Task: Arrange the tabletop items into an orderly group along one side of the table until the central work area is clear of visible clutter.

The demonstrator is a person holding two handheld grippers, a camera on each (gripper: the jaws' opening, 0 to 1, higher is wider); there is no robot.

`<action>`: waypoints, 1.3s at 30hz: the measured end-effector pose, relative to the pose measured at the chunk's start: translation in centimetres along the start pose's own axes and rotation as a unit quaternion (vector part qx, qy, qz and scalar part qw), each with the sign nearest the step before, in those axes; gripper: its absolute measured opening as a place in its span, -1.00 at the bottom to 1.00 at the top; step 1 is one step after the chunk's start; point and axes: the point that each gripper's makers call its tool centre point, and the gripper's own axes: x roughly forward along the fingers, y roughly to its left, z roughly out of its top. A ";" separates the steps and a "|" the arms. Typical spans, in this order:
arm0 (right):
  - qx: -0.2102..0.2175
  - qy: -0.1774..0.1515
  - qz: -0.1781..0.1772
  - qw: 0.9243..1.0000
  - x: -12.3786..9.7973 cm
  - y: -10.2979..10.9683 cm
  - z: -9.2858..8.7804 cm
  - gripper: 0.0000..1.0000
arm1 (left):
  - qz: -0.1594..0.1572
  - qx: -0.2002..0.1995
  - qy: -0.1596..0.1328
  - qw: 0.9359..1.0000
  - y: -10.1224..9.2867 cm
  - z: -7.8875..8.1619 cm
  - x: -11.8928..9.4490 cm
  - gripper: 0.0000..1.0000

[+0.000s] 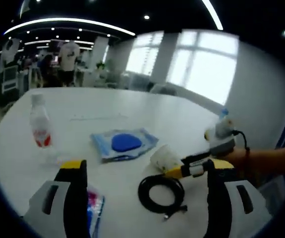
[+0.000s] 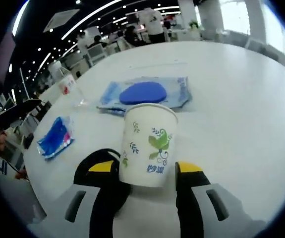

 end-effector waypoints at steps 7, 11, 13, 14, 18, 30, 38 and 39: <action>0.007 -0.009 0.003 1.000 -0.1 0.1 0.2 -0.19 | 0.000 -0.002 0.004 1.000 -0.1 -0.2 -0.3 0.94; 0.009 -0.021 0.001 1.000 -0.4 -0.2 0.5 -0.21 | -0.001 -0.011 0.005 1.000 -0.2 -0.4 -0.3 0.93; 0.019 -0.026 0.003 0.999 -0.7 -0.3 0.6 -0.21 | -0.004 -0.020 0.003 1.000 -0.4 -0.4 -0.2 0.92; 0.019 -0.029 0.004 0.999 -0.8 -0.2 0.7 -0.21 | -0.005 -0.025 0.002 1.000 -0.4 -0.4 -0.2 0.92; 0.023 -0.057 0.021 0.998 -1.6 0.7 1.9 -0.22 | -0.009 -0.037 -0.002 0.999 -0.7 -0.3 -0.2 0.92; 0.030 -0.148 0.134 0.979 -4.2 6.5 6.4 -0.23 | -0.037 -0.096 -0.035 0.994 -1.6 1.4 -0.1 0.91; -0.039 -0.192 0.208 0.958 -6.4 11.2 8.3 -0.23 | -0.061 -0.144 -0.067 0.986 -2.0 3.0 -0.2 0.83; -0.047 -0.192 0.211 0.957 -6.5 11.5 8.3 -0.23 | -0.062 -0.151 -0.073 0.984 -2.0 3.3 -0.2 0.81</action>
